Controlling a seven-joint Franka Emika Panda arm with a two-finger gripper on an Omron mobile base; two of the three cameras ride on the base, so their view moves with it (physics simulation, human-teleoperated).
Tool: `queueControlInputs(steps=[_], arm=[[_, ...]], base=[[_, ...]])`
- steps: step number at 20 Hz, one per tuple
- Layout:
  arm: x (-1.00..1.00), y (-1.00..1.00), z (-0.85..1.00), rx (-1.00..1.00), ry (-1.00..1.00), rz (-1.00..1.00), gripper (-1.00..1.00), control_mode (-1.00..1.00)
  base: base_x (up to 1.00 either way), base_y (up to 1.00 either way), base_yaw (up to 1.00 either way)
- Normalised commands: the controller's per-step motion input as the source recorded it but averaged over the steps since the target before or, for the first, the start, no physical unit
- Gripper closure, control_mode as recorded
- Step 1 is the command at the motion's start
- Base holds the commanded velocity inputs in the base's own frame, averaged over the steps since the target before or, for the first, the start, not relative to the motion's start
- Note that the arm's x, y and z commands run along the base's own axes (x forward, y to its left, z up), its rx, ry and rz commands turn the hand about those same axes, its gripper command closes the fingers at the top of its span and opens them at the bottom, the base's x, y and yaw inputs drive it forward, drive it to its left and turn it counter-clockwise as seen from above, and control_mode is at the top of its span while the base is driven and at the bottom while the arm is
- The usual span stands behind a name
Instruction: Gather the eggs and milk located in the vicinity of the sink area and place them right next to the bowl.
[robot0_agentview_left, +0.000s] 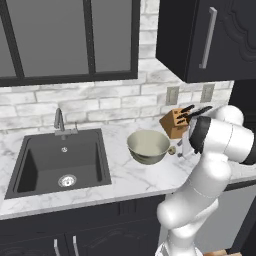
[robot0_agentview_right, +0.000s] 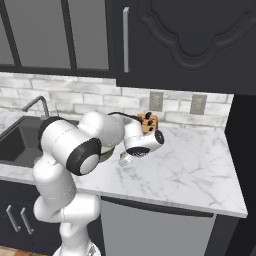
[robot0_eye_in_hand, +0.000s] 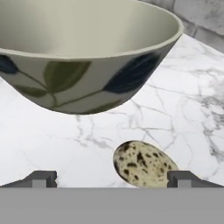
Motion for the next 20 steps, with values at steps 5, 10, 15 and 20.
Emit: queueControlInputs(steps=[5, 10, 15, 20], arm=[[0.22, 0.0, -0.15, 0.0, 0.0, 0.0, -1.0, -1.0], [0.25, 0.0, -0.14, 0.0, 0.01, 0.0, -1.0, -1.0], [0.23, 0.0, -0.17, 0.0, 0.01, 0.0, -1.0, -1.0], [0.17, 0.0, -0.25, 0.0, 0.03, 0.0, -1.0, -1.0]], base=[[0.0, 0.0, 0.0], [0.0, 0.0, 0.0], [0.0, 0.0, 0.0], [0.0, 0.0, 0.0]])
